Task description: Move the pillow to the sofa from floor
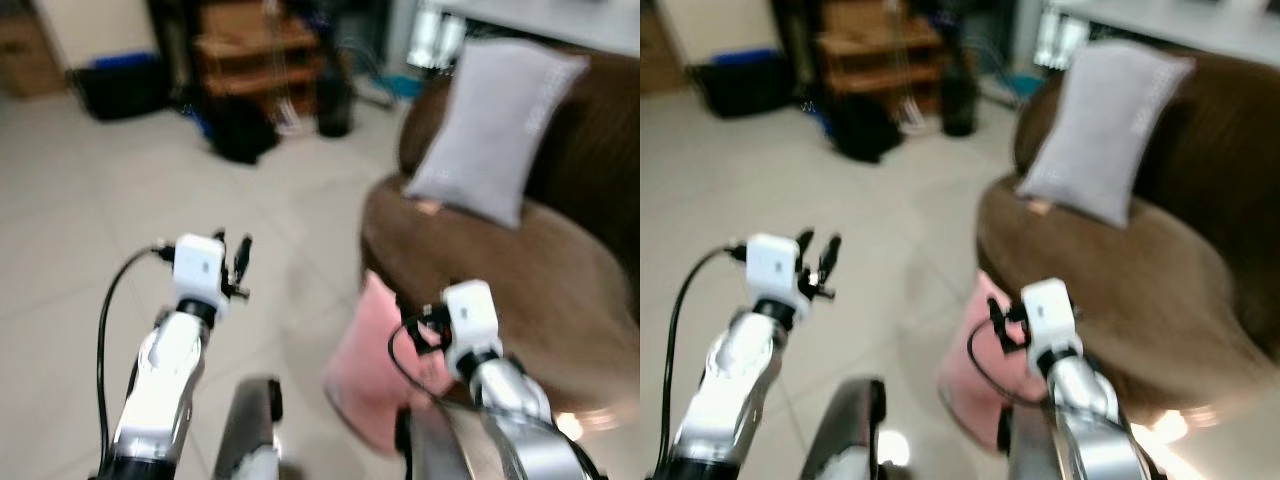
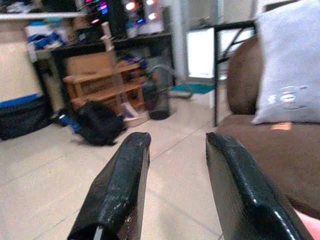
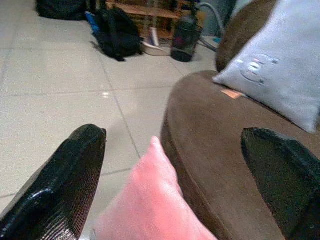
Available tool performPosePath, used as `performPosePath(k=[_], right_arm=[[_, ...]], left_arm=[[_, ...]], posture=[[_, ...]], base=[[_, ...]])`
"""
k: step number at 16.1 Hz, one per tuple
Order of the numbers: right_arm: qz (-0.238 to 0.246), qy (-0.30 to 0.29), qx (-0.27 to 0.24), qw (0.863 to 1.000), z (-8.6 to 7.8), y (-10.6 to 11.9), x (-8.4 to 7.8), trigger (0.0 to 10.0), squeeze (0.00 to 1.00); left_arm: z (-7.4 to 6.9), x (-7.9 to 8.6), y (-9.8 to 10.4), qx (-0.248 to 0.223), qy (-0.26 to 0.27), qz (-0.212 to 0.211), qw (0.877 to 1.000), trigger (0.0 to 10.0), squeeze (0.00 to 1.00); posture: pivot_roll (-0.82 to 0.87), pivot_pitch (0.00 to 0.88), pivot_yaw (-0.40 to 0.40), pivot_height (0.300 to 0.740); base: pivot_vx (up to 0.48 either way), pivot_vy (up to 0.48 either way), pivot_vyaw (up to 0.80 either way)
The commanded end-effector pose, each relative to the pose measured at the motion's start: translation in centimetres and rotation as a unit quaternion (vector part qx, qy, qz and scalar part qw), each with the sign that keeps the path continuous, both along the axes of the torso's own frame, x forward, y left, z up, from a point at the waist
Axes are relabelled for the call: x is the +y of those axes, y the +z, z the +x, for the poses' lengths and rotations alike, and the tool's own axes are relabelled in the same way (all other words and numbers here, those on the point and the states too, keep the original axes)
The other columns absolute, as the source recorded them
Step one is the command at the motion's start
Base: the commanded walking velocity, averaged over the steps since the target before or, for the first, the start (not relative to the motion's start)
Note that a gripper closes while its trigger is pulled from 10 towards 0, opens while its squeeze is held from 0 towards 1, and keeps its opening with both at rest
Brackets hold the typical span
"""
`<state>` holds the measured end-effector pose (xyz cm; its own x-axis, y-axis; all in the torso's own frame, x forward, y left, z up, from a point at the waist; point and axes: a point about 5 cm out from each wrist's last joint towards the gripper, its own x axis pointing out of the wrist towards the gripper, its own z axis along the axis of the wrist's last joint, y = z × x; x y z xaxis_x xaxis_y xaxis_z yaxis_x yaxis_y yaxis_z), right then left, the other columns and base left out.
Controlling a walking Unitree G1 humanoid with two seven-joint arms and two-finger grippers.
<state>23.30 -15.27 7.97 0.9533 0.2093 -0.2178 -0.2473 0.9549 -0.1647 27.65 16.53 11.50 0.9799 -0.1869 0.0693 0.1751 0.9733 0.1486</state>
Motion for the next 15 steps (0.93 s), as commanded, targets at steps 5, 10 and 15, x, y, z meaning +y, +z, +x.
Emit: performPosePath(k=[5,10,15], right_arm=[[-0.015,-0.002,-0.01,1.0,0.57,0.32,-0.58,10.0,0.0],[-0.017,0.002,-0.008,1.0,0.68,0.14,-0.48,10.0,0.0],[-0.016,0.007,-0.01,1.0,0.61,0.13,-0.31,10.0,0.0]], left_arm=[[0.11,-0.5,0.45,-0.014,-0.013,-0.01,1.0,10.0,0.0],[0.02,-0.4,0.3,-0.013,-0.014,-0.013,1.0,10.0,0.0],[-0.02,-0.4,0.31,-0.015,-0.016,-0.014,1.0,10.0,0.0]], posture=[[-0.07,0.0,0.024,0.567],[-0.06,0.0,0.018,0.567],[-0.06,0.0,0.017,0.567]], base=[[0.167,0.0,0.0],[0.319,0.0,0.0],[0.324,0.0,0.0]])
